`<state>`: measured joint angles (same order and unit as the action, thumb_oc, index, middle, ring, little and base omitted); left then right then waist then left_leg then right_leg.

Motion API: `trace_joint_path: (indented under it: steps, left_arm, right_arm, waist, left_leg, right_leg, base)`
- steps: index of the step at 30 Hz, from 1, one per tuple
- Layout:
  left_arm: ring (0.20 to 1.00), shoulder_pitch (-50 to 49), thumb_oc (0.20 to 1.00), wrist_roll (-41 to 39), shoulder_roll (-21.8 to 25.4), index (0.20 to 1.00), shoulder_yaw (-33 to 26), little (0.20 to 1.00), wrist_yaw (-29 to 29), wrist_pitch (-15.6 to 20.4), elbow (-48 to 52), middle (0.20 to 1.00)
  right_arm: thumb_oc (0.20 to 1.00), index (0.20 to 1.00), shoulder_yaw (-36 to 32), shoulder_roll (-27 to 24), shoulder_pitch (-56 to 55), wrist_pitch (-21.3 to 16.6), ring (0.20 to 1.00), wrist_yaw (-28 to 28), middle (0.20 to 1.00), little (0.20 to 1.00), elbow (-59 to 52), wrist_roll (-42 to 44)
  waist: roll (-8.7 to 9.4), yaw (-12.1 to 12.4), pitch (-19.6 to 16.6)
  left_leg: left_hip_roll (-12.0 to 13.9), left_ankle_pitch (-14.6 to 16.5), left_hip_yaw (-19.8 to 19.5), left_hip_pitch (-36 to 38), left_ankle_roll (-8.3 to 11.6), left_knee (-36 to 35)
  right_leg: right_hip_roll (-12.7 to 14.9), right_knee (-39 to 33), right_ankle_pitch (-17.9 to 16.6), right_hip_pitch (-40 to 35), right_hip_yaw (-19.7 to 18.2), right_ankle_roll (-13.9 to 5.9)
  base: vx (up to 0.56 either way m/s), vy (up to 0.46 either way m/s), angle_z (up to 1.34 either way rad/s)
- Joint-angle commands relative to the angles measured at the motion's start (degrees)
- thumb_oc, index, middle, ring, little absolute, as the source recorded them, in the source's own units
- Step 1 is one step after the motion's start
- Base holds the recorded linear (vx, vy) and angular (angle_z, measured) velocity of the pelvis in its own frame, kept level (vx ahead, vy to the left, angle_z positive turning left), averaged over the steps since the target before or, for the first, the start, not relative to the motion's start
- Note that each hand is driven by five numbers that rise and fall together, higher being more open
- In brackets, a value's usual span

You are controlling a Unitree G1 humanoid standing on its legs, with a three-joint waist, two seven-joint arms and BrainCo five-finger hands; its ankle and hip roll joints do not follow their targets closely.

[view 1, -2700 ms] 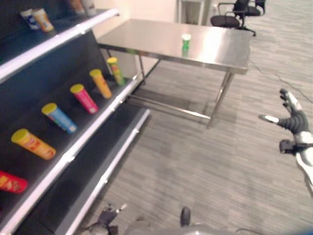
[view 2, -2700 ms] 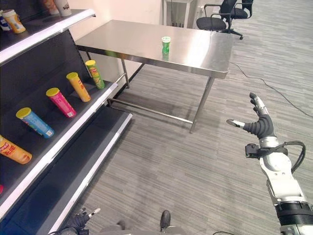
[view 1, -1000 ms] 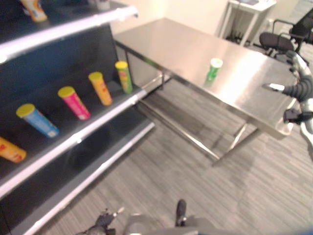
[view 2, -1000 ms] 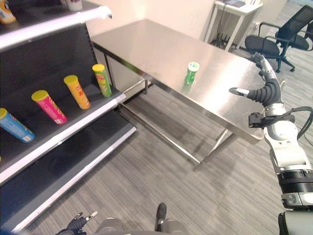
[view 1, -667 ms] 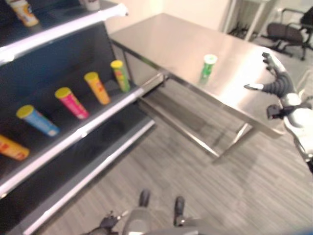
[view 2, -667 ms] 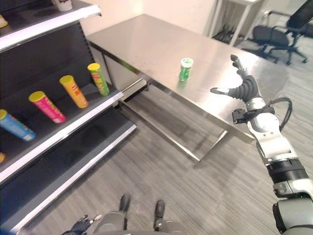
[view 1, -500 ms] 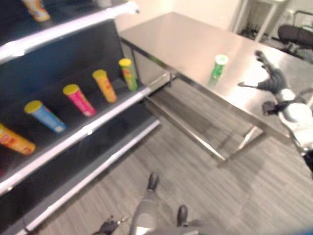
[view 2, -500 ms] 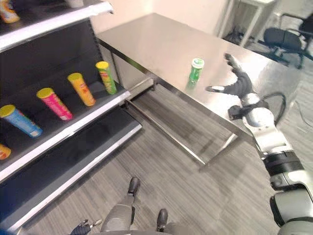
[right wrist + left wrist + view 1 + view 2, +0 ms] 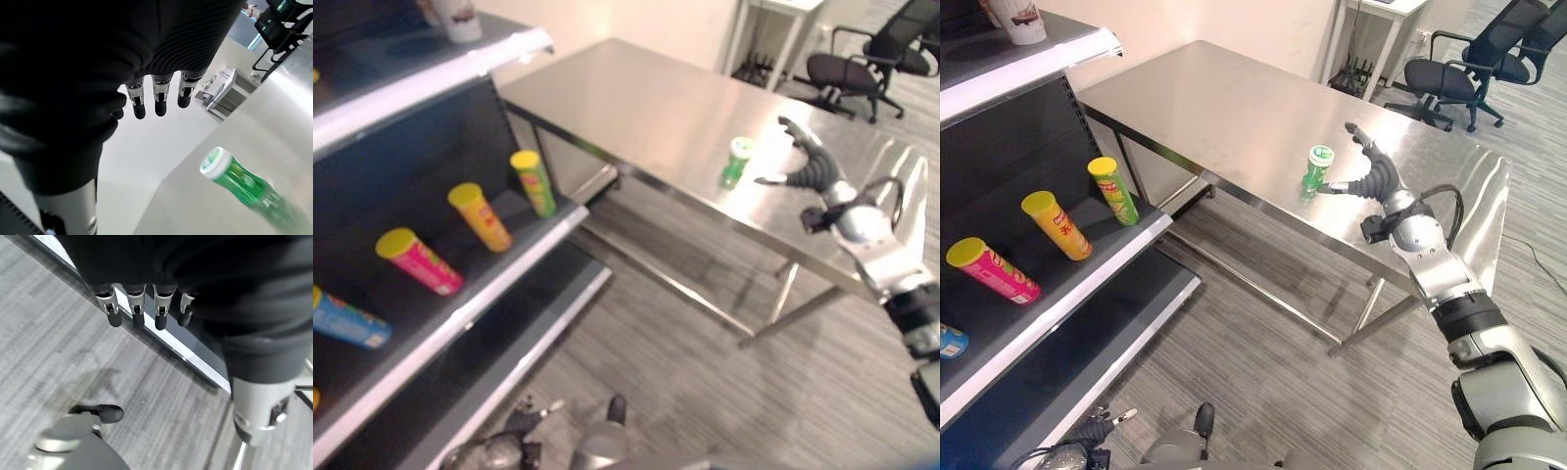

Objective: Put the goods on the table back onto the shelves and tidy them up.

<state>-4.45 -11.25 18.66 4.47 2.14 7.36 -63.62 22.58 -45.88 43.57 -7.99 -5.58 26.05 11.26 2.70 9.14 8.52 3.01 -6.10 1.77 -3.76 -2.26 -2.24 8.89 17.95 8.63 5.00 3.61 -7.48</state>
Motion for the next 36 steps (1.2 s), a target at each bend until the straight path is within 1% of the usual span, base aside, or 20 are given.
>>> trace_joint_path:
  steps: [1,2,4,7,9,10,11,12,13,15,17,18,19,21,22,26,28,32,35,36]
  left_arm:
    - [1.0,-1.8,1.0,-1.5,2.8,1.0,0.4,1.0,0.1,1.1,-0.1,1.0]
    - [1.0,-1.4,1.0,-1.7,2.7,1.0,0.2,1.0,0.1,1.1,-0.5,1.0]
    - [1.0,-1.0,1.0,-2.2,2.6,1.0,-0.3,1.0,-0.1,1.0,-1.2,1.0]
    - [1.0,-0.6,1.0,-1.8,2.6,1.0,-0.3,1.0,-0.1,0.9,-2.1,1.0]
    - [1.0,-0.3,1.0,-1.1,2.5,1.0,0.1,1.0,-0.2,0.7,-3.2,1.0]
    - [1.0,-0.2,1.0,-0.7,2.8,1.0,0.6,1.0,-0.3,0.8,-3.5,1.0]
    - [1.0,-0.3,1.0,-0.4,2.4,1.0,1.0,1.0,-0.6,0.7,-3.5,1.0]
    - [1.0,-0.1,1.0,-0.4,2.2,1.0,1.5,1.0,-0.4,0.8,-3.5,1.0]
    - [1.0,-0.1,1.0,-0.5,2.1,1.0,1.9,1.0,-0.3,0.7,-3.3,1.0]
    - [1.0,0.1,1.0,-1.1,1.8,1.0,2.6,1.0,-0.1,0.8,-3.0,1.0]
    - [1.0,0.5,1.0,-1.1,1.4,1.0,3.9,1.0,0.0,1.0,-2.5,1.0]
    - [1.0,0.7,1.0,-1.5,1.3,1.0,4.2,1.0,0.0,0.9,-2.0,1.0]
    - [1.0,1.2,1.0,-1.6,1.1,1.0,4.5,1.0,0.2,1.0,-1.8,1.0]
    - [1.0,1.3,1.0,-1.8,1.0,1.0,5.0,1.0,0.1,0.8,-1.0,1.0]
    - [1.0,0.7,1.0,-1.4,0.9,1.0,5.0,1.0,-0.2,0.8,-0.5,1.0]
    - [1.0,-0.7,1.0,-0.7,0.0,1.0,4.7,1.0,-0.2,0.8,-1.1,1.0]
    - [1.0,-1.4,1.0,-0.5,-0.3,1.0,4.8,1.0,-0.2,0.9,-1.5,1.0]
    - [1.0,-2.2,1.0,-0.4,-0.6,1.0,4.7,1.0,0.1,0.9,-2.3,1.0]
    - [1.0,-2.6,1.0,-0.7,-1.2,1.0,4.3,1.0,0.6,0.9,-2.7,1.0]
    - [1.0,-2.5,1.0,-1.0,-1.4,1.0,4.0,1.0,1.0,0.8,-2.7,1.0]
  right_arm:
    - [1.0,1.0,1.2,-1.3,8.1,-1.6,1.0,-1.7,1.0,1.0,2.4,1.1]
    - [1.0,1.0,1.2,-1.8,8.1,-1.6,1.0,-1.8,1.0,1.0,3.1,1.2]
    - [1.0,1.0,0.8,-2.7,7.7,-1.3,1.0,-1.9,1.0,1.0,3.5,1.0]
    - [1.0,1.0,-0.2,-4.9,6.9,-0.9,1.0,-2.0,1.0,1.0,4.8,0.6]
    - [1.0,1.0,-1.6,-6.3,5.2,-1.0,1.0,-2.0,1.0,1.0,6.1,0.9]
    - [1.0,1.0,-3.2,-7.5,4.2,-1.0,1.0,-2.0,1.0,1.0,6.3,0.8]
    - [1.0,1.0,-3.4,-7.6,4.0,-0.7,1.0,-1.9,1.0,1.0,7.2,0.5]
    - [1.0,1.0,-3.5,-7.7,4.4,-0.4,1.0,-2.1,1.0,1.0,8.0,0.6]
    - [1.0,1.0,-3.5,-8.1,4.6,-0.2,1.0,-2.0,1.0,1.0,8.2,0.7]
    - [1.0,1.0,-3.6,-8.4,4.2,0.0,1.0,-1.8,1.0,1.0,9.2,0.9]
    - [1.0,1.0,-3.3,-8.7,4.3,0.1,1.0,-1.6,1.0,1.0,10.7,1.1]
    - [1.0,1.0,-3.0,-9.0,4.7,0.3,1.0,-1.8,1.0,1.0,12.2,1.1]
    - [1.0,1.0,-3.3,-9.5,4.6,0.3,1.0,-2.1,1.0,1.0,13.5,1.0]
    - [1.0,1.0,-3.0,-10.4,4.8,0.9,1.0,-2.3,1.0,1.0,15.8,0.1]
    - [1.0,1.0,-2.6,-10.2,5.7,1.6,1.0,-2.3,1.0,1.0,18.2,-0.9]
    - [1.0,1.0,-1.4,-9.4,7.2,2.2,1.0,-2.4,1.0,1.0,22.9,-2.9]
    - [1.0,1.0,-0.1,-9.0,9.0,2.5,1.0,-2.8,1.0,1.0,26.9,-5.1]
    - [1.0,1.0,1.4,-8.9,11.5,2.9,1.0,-4.1,1.0,1.0,29.1,-8.1]
    - [1.0,1.0,1.5,-8.9,13.0,3.3,1.0,-6.4,1.0,1.0,30.0,-10.8]
    - [1.0,1.0,1.3,-9.6,12.9,3.7,1.0,-7.6,1.0,1.0,29.6,-12.9]
  waist:
    - [1.8,-0.5,1.0]
    - [1.62,-1.2,1.5]
    - [1.46,-2.3,2.1]
    - [1.8,-3.4,2.9]
    - [2.31,-4.4,2.7]
    - [2.92,-4.3,2.4]
    - [3.31,-4.1,2.0]
    - [3.41,-4.4,1.6]
    - [3.24,-5.0,1.4]
    - [2.78,-6.0,0.4]
    - [2.37,-6.7,0.0]
    - [2.3,-6.9,-0.3]
    - [2.46,-7.5,-0.5]
    - [2.52,-8.3,-0.7]
    - [1.93,-8.8,-1.1]
    - [1.13,-8.6,-1.9]
    - [0.81,-8.4,-2.2]
    - [0.32,-8.6,-2.2]
    - [0.11,-9.0,-2.4]
    - [0.0,-9.3,-2.5]
  left_leg:
    - [-3.8,2.8,-6.2,3.4,2.24,-2.7]
    - [-4.5,3.5,-7.8,4.6,2.2,-2.8]
    - [-5.2,4.3,-10.8,6.3,2.32,-2.7]
    - [-6.4,5.9,-15.9,7.6,2.84,-1.3]
    - [-6.9,7.1,-19.2,8.4,3.43,-0.5]
    - [-7.3,8.3,-20.7,8.8,3.82,0.1]
    - [-7.6,8.8,-21.0,8.7,4.05,0.2]
    - [-7.3,8.9,-21.8,8.6,4.53,0.3]
    - [-6.5,8.6,-22.0,8.0,5.28,0.7]
    - [-4.6,7.9,-22.8,7.2,6.47,0.1]
    - [-2.3,7.5,-21.5,6.9,7.43,-0.6]
    - [-1.4,7.2,-19.9,6.7,7.68,-1.1]
    - [-0.4,6.6,-17.1,5.7,7.98,-1.2]
    - [2.1,5.5,-6.8,3.6,7.75,-0.3]
    - [2.8,5.0,-2.6,3.6,7.7,-0.7]
    - [3.1,4.0,-1.1,4.8,8.0,-1.5]
    - [3.2,4.0,-0.4,5.3,8.06,-2.3]
    - [3.3,4.1,0.0,5.7,8.04,-2.8]
    - [3.4,4.6,0.0,6.0,8.06,-2.8]
    - [3.4,4.7,0.1,6.3,8.08,-2.8]
  right_leg:
    - [-1.4,-13.5,-18.3,4.3,-2.7,-1.5]
    - [-2.6,-16.1,-18.6,5.7,-3.8,-1.69]
    - [-3.9,-18.9,-20.2,7.9,-5.7,-2.45]
    - [-4.1,-20.3,-21.8,9.3,-8.1,-3.06]
    - [-4.2,-19.2,-23.1,10.3,-9.8,-3.36]
    - [-3.2,-20.7,-22.0,8.5,-9.3,-2.9]
    - [-2.4,-20.8,-21.7,7.4,-8.6,-2.52]
    - [-2.2,-20.2,-22.2,6.7,-8.3,-2.36]
    - [-2.1,-19.4,-22.2,6.4,-7.6,-2.24]
    - [-2.3,-18.7,-20.5,5.7,-5.5,-1.35]
    - [-2.5,-18.0,-18.4,4.4,-3.1,-0.44]
    - [-2.3,-17.9,-17.7,3.6,-1.8,-0.24]
    - [-1.5,-18.1,-17.4,3.0,-0.3,-0.39]
    - [-0.2,-19.1,-16.6,1.2,2.4,-0.68]
    - [-0.4,-19.4,-16.5,0.6,3.0,-0.46]
    - [-1.2,-19.7,-16.1,-0.2,2.7,-0.31]
    - [-1.4,-20.0,-15.8,-0.5,2.5,-0.27]
    - [-1.7,-20.0,-15.5,-0.4,1.9,-0.19]
    - [-1.9,-20.2,-15.2,-0.6,1.1,-0.12]
    - [-1.8,-20.1,-15.2,-0.7,1.0,-0.09]
  base:
    - [0.35,-0.023,0.56]
    - [0.28,-0.011,0.61]
    - [0.28,-0.039,0.83]
    - [0.26,-0.107,1.23]
    - [0.29,-0.189,0.69]
    - [0.25,-0.181,1.03]
    - [0.19,-0.221,1.3]
    - [0.14,-0.263,1.24]
    - [0.18,-0.329,1.29]
    - [0.18,-0.283,1.38]
    - [0.13,-0.211,0.82]
    - [0.09,-0.17,0.72]
    - [0.08,-0.152,0.93]
    - [0.09,-0.122,1.13]
    - [0.08,-0.069,0.9]
    - [0.1,-0.033,0.37]
    - [0.07,-0.012,0.17]
    - [0.04,0.015,-0.04]
    - [0.05,0.03,-0.07]
    - [0.03,0.028,-0.1]
